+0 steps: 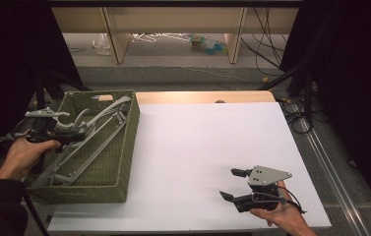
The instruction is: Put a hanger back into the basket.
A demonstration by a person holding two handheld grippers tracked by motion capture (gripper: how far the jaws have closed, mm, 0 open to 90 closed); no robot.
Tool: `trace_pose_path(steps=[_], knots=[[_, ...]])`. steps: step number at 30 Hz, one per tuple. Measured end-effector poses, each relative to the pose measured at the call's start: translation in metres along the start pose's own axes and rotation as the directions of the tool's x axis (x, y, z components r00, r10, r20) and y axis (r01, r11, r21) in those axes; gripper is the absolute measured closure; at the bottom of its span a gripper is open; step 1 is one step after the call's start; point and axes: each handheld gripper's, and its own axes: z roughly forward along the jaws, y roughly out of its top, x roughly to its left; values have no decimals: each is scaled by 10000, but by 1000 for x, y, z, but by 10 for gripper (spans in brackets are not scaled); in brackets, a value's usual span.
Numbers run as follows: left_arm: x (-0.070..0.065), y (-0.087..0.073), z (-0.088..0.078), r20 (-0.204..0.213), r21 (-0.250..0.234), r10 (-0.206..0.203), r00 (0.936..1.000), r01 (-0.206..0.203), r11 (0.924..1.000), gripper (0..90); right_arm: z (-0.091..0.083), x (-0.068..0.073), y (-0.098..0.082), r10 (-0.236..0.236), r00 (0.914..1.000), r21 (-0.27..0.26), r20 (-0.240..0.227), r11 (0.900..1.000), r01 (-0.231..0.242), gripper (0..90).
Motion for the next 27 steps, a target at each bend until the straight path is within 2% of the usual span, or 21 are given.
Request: trace_pose_path(steps=[3,4,5,8,9,10,13,14,15,16,17,18,19,20,22,23,24,26,27], knots=[[1,-2,6,136,120,-107,9999,105,9999,801,1,0,0,16,10000,-58,23,10000,-16,224],[-1,-4,12,377,97,-397,9985,394,9992,801,0,-1,0,-11,10000,13,19,10000,11,224],[0,-5,14,464,345,-266,9986,250,9991,802,0,0,0,-1,10000,18,8,10000,1,224],[1,-8,23,582,322,-740,9956,722,9969,803,0,0,0,-16,10000,45,-10,10000,16,224],[1,-8,23,582,322,-740,9956,722,9969,801,1,0,0,-35,10000,34,-35,10000,35,224],[4,-9,24,463,234,-1014,9938,1004,9947,797,2,0,0,-42,10000,-117,29,9999,43,224],[13,-12,20,-24,-73,-1195,9928,1195,9928,780,0,0,0,-46,10000,32,-51,10000,47,224],[13,-12,20,-24,-73,-1195,9928,1195,9928,772,1,0,0,-43,10000,-21,-39,10000,43,225],[15,-12,18,-349,-145,-1257,9915,1253,9920,762,1,0,0,-53,10000,-10,0,10000,53,225],[17,-12,17,-789,-197,-1346,9878,1334,9909,752,1,0,0,-42,10000,33,-35,10000,42,224],[21,-12,15,-1262,46,-1146,9854,1162,9932,747,1,0,0,-52,10000,32,-39,10000,52,224],[27,-14,18,-2111,129,-993,9724,1044,9945,746,2,0,0,-53,10000,-95,-2,9999,53,224],[28,-14,20,-2263,106,-1067,9682,1120,9937,744,2,0,0,-61,10000,-120,15,9999,61,224],[30,-15,22,-2537,49,-1121,9608,1171,9931,744,0,0,1,-64,10000,31,-54,10000,64,224],[33,-17,25,-3007,284,-948,9490,1083,9937,744,0,0,0,-68,10000,19,-59,10000,68,224],[34,-19,28,-3168,231,-929,9439,1056,9941,744,1,0,0,-59,10000,0,-60,10000,59,224],[34,-19,29,-3319,497,-837,9396,1060,9931,744,1,-1,0,-44,10000,5,-39,10000,44,224],[36,-21,31,-3437,512,-915,9346,1159,9919,739,1,-1,0,-28,10000,30,-11,10000,28,224],[37,-21,31,-3387,455,-966,9359,1189,9919,737,1,-1,0,-25,10000,32,-11,10000,25,224]])
